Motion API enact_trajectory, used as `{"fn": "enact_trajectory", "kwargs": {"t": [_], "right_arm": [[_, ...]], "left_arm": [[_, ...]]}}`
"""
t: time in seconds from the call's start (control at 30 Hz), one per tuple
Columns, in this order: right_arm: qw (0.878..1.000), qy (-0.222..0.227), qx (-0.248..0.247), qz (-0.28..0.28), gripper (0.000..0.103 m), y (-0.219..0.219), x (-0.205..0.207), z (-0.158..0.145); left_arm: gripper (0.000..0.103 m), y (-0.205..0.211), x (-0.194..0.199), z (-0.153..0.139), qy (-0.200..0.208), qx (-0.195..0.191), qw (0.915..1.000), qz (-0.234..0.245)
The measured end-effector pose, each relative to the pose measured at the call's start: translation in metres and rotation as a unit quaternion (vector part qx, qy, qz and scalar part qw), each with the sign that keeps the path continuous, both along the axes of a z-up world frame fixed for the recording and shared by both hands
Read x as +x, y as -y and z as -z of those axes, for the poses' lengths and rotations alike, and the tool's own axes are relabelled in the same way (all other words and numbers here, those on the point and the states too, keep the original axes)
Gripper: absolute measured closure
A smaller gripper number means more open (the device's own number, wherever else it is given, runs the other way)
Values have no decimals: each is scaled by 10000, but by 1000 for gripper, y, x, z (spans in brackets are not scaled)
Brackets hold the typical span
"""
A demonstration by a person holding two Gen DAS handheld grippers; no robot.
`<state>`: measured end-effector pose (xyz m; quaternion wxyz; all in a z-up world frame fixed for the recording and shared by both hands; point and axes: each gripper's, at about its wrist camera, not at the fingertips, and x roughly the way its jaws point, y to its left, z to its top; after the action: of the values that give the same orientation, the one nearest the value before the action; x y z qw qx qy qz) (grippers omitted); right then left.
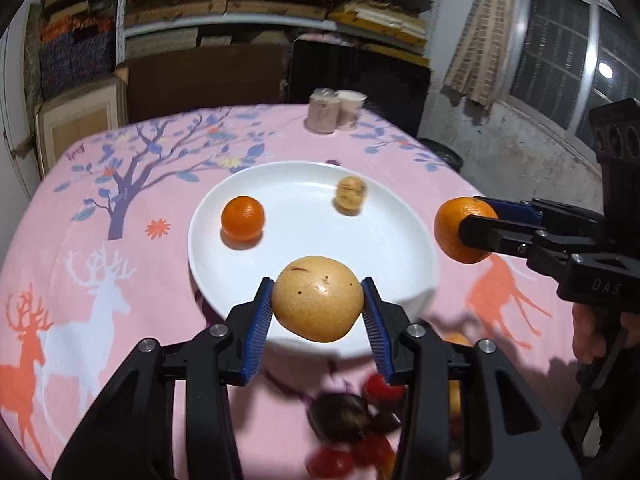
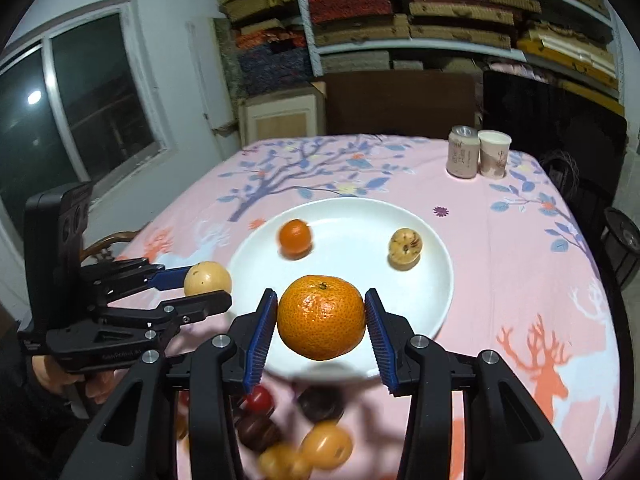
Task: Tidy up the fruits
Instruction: 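Carry both fruits onto the white plate and open both tools to release them, then withdraw both tools from the plate toward the remaining fruits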
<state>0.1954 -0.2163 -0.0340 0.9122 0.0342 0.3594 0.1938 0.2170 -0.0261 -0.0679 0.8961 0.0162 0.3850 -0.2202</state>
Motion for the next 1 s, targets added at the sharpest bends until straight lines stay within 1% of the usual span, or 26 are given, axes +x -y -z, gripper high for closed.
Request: {"fn": "enact_trajectory", "kwargs": {"t": [0.07,0.13,0.23,0.3,0.4,0.47,0.5,0.53,0.57,0.6,0.63,0.73,0.8,0.87,0.93,0.97,1.0], "right_arm": [[9997,-204,-108,126,58,-3,31,16],[9988,-373,-261,194,58,-6,56,33],[9973,-540,-407,285,58,-10,81,53],[9968,-566,-479,301,58,-13,88,61],[9962,-583,-586,262,57,-18,93,66],[9958,-577,-673,219,57,-21,93,68],[9956,-566,-724,196,56,-23,93,69],[9953,-522,-794,181,56,-25,92,69],[9951,-497,-833,179,56,-26,91,69],[9950,-480,-855,182,56,-26,91,68],[9953,-410,-862,184,56,-27,88,65],[9962,-213,-817,209,54,-25,80,51],[9970,-76,-726,262,54,-21,70,34],[9976,75,-637,279,54,-16,57,17],[9979,236,-536,282,53,-10,36,-3],[9982,293,-454,276,52,-6,23,-10],[9984,333,-374,278,47,-2,10,-16]], "left_arm": [[60,2,27,13,-193,80,9997,-99],[60,5,51,24,-304,211,9992,-150],[60,9,71,36,-424,320,9984,-167],[60,12,80,42,-498,373,9980,-142],[60,15,85,51,-557,510,9971,-133],[60,16,89,57,-666,547,9962,-146],[58,17,90,59,-707,567,9958,-144],[49,18,89,58,-642,596,9960,-159],[45,18,88,57,-606,598,9962,-178],[40,18,87,56,-597,595,9963,-189],[37,18,86,55,-598,582,9963,-202],[37,16,78,44,-514,545,9969,-234],[37,12,67,30,-363,498,9978,-260],[35,7,48,10,-160,400,9988,-231],[26,1,23,-9,96,372,9991,-201],[23,-2,9,-16,236,379,9988,-184],[21,-5,-12,-24,398,394,9984,-109]]}}
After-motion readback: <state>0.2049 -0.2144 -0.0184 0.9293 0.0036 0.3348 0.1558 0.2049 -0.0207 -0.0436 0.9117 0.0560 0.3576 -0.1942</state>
